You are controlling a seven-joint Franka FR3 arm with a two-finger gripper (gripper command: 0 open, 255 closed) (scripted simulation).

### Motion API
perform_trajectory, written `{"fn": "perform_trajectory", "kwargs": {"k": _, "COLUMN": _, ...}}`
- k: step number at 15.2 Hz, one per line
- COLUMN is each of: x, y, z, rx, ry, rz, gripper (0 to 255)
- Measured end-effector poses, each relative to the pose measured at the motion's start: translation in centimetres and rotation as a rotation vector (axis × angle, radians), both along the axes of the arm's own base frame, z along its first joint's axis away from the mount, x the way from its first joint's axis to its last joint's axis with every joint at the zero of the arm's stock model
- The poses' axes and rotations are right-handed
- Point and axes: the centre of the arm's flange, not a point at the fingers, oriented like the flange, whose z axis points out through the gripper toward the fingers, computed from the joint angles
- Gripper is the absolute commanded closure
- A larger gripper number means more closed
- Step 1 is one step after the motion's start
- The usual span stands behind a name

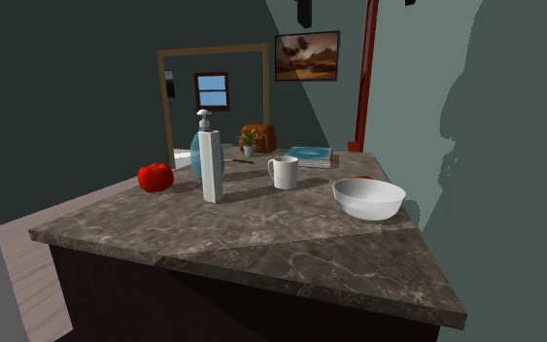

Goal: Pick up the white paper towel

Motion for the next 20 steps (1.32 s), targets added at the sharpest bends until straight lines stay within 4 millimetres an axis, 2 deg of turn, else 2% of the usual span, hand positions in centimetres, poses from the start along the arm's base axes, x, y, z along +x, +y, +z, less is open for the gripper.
{"fn": "perform_trajectory", "kwargs": {"k": 2, "x": 0.3, "y": 0.5, "z": -0.3, "rx": 0.000, "ry": -0.001, "rz": 0.001, "gripper": 0}}
{"fn": "perform_trajectory", "kwargs": {"k": 20, "x": 10.2, "y": 19.7, "z": -6.5, "rx": 0.009, "ry": -0.033, "rz": 0.039, "gripper": 0}}
